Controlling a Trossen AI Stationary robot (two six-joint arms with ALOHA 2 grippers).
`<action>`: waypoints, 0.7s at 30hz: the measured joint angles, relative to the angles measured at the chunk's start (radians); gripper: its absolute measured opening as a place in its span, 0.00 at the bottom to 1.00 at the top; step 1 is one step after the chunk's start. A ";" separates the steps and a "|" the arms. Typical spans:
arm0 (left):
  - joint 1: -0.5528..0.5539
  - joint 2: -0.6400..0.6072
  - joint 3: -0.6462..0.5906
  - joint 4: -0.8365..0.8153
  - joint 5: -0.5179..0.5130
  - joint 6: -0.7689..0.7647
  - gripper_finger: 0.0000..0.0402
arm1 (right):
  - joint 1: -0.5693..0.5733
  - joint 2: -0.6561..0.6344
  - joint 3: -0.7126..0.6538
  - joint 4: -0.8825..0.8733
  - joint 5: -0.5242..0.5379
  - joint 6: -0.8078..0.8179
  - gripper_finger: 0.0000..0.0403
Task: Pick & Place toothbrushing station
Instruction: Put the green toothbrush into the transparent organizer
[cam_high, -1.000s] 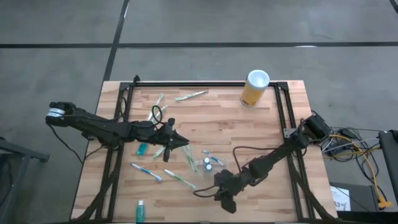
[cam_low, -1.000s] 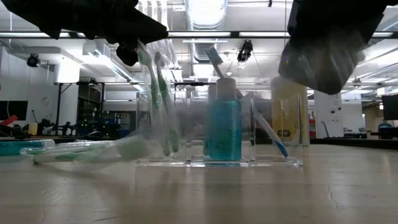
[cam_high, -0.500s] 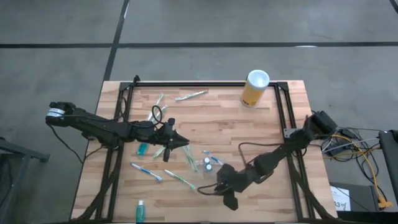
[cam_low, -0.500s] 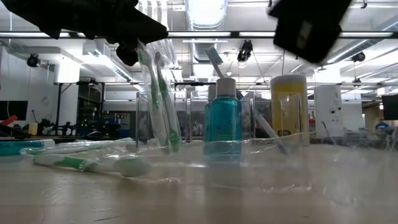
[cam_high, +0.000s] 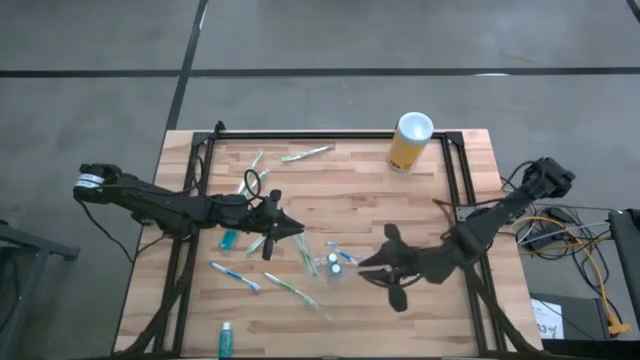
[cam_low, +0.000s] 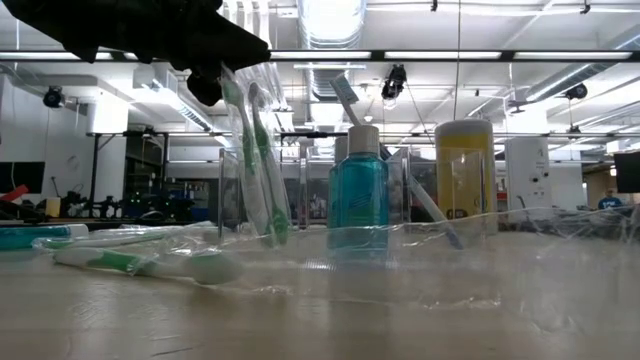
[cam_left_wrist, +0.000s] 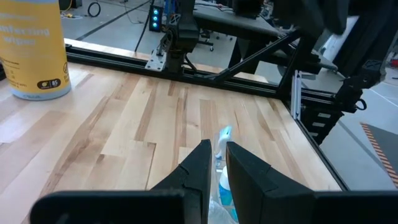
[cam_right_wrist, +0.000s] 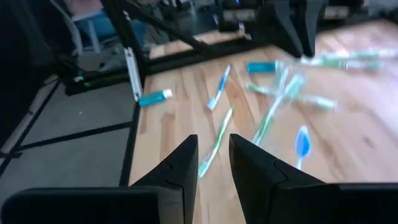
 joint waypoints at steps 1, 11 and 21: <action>0.000 0.000 0.000 0.001 0.000 0.000 0.13 | 0.000 -0.019 -0.003 0.001 0.000 -0.021 0.22; 0.000 0.000 0.000 -0.001 0.000 0.000 0.13 | 0.000 -0.231 -0.099 0.001 0.003 -0.158 0.28; 0.000 0.000 0.000 0.000 0.000 0.000 0.13 | 0.000 -0.537 -0.360 0.097 -0.109 -0.207 0.36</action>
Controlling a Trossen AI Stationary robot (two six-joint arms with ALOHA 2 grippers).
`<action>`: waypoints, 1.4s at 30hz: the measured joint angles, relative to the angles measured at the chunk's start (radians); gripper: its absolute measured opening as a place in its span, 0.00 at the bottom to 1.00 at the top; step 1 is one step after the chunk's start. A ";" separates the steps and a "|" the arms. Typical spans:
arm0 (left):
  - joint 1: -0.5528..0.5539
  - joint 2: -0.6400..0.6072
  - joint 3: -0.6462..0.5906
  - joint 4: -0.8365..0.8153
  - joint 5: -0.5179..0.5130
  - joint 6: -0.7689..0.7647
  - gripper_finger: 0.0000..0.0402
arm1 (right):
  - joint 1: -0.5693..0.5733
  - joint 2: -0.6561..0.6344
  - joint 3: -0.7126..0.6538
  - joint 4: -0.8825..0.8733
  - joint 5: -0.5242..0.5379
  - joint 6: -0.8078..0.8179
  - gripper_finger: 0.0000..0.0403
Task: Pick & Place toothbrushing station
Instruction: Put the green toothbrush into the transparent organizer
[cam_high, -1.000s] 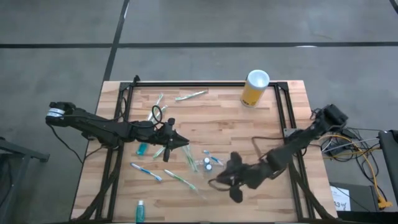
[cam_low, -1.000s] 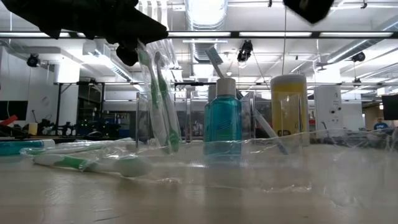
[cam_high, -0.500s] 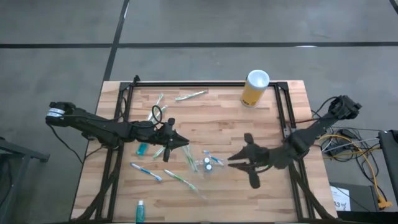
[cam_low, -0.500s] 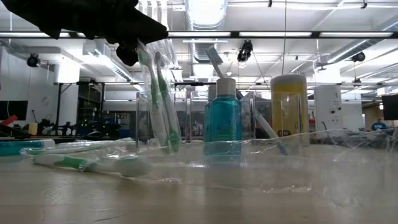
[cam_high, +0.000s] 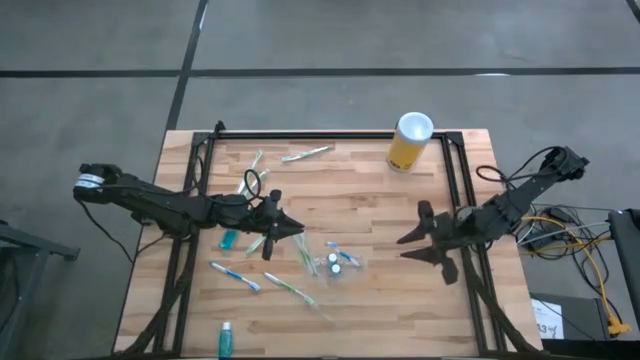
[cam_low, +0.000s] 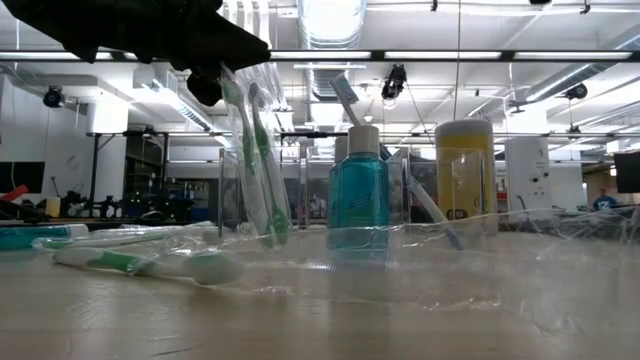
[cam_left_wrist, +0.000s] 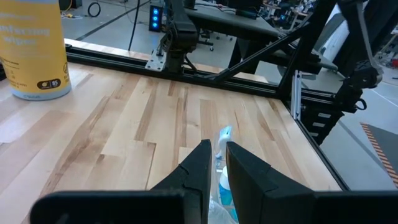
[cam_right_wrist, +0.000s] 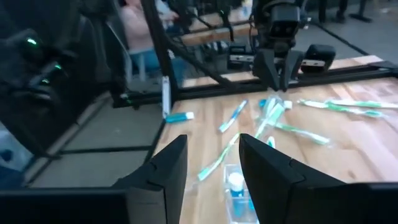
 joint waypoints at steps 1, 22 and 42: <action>0.000 0.000 0.000 0.000 0.000 0.000 0.13 | 0.000 -0.031 -0.036 0.033 -0.005 0.000 0.36; 0.000 0.000 0.000 0.000 0.000 0.000 0.13 | 0.000 -0.583 -0.473 0.144 -0.002 -0.011 0.32; 0.000 0.000 0.000 0.000 0.000 0.000 0.13 | 0.000 -0.807 -0.647 0.144 -0.002 0.032 0.30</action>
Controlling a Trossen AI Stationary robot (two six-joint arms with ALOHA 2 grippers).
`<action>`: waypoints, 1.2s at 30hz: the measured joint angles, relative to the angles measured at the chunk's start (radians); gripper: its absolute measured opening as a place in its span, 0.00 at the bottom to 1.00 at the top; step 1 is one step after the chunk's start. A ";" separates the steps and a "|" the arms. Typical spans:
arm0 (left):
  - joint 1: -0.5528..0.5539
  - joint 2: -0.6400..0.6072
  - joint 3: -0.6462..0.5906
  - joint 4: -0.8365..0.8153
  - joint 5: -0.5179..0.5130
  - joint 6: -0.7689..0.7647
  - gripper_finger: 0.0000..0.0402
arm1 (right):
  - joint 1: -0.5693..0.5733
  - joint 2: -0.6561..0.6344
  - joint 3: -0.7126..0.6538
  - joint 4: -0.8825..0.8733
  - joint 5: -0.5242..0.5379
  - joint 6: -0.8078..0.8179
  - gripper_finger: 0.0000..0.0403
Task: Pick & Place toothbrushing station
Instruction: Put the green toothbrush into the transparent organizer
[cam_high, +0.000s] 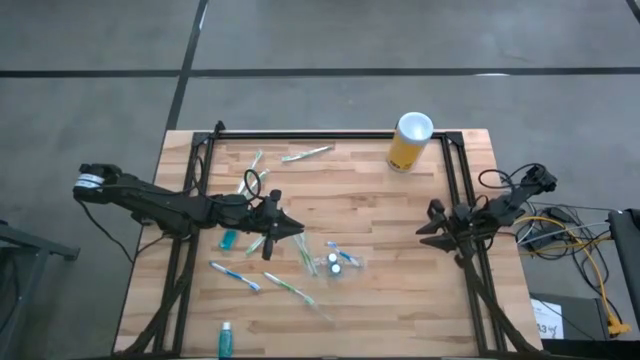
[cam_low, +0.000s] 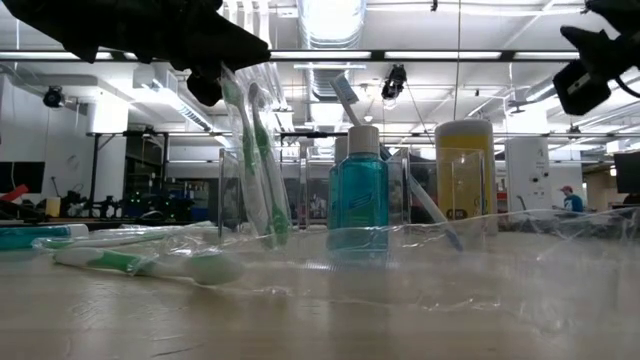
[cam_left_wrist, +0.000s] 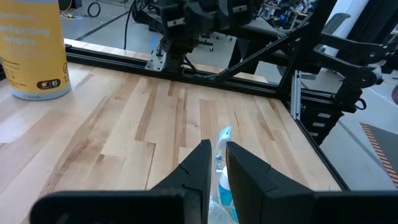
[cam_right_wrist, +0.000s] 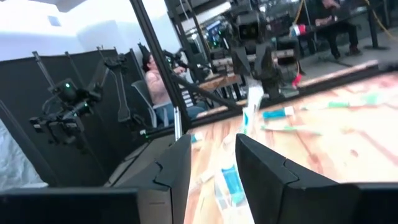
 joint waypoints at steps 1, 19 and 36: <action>0.000 0.000 0.000 0.000 0.000 0.000 0.13 | 0.000 0.000 -0.007 0.002 0.000 0.013 0.29; 0.000 0.000 0.000 0.000 0.000 0.000 0.13 | 0.000 0.022 -0.038 -0.016 0.000 -0.026 0.28; 0.000 0.000 0.000 0.000 0.000 0.000 0.13 | 0.000 0.035 -0.038 -0.016 0.001 -0.026 0.28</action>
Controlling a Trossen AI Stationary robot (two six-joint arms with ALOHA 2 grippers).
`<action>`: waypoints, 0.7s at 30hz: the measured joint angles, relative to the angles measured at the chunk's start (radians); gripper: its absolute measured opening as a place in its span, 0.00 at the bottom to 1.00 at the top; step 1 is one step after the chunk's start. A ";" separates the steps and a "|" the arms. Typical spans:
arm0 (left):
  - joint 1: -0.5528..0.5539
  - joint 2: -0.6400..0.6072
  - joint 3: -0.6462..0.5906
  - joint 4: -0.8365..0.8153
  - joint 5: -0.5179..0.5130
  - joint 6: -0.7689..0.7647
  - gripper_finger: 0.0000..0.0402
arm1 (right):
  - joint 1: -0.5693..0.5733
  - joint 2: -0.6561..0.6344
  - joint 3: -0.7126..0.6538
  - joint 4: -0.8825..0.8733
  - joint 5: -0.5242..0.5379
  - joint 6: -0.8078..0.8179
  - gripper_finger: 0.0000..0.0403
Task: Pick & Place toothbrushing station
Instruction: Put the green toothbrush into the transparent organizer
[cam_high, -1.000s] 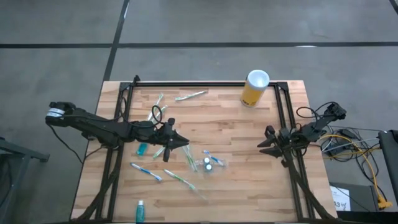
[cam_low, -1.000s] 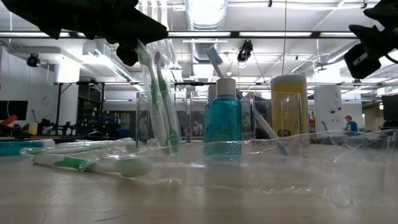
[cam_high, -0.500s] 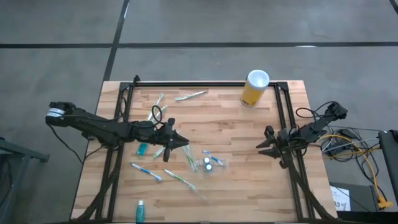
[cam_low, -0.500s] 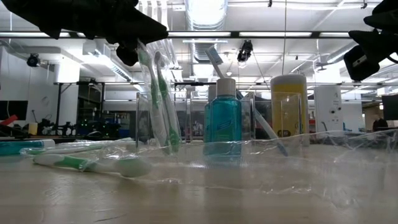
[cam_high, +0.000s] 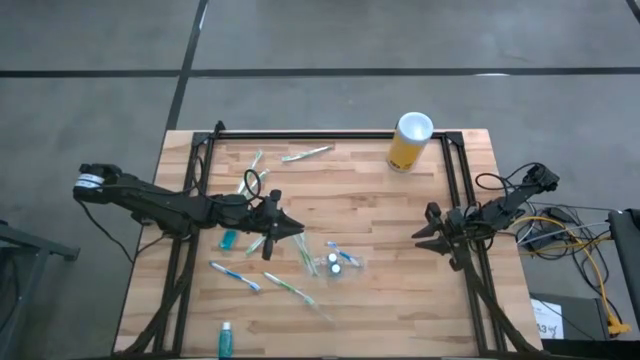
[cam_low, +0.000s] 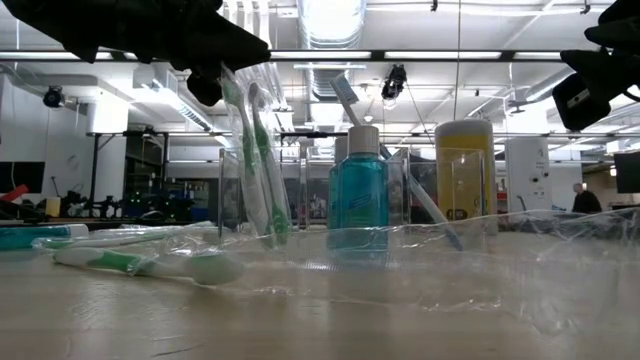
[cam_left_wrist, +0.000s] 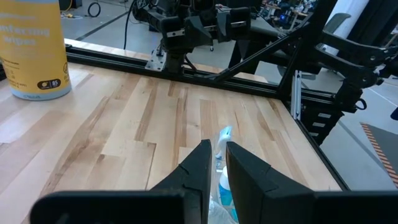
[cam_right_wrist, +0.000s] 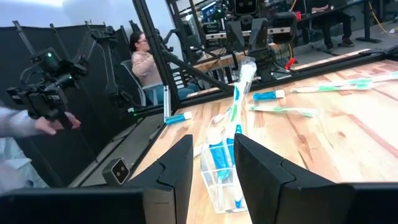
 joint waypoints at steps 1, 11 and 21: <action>0.000 0.000 0.000 0.000 0.000 0.000 0.13 | 0.000 0.000 0.000 0.000 0.000 0.000 0.28; 0.000 0.000 0.000 0.000 0.000 -0.016 0.13 | 0.000 0.000 0.000 0.000 0.000 0.000 0.25; 0.004 0.000 0.001 0.002 -0.020 0.018 0.13 | 0.000 0.000 0.000 0.000 0.000 0.000 0.26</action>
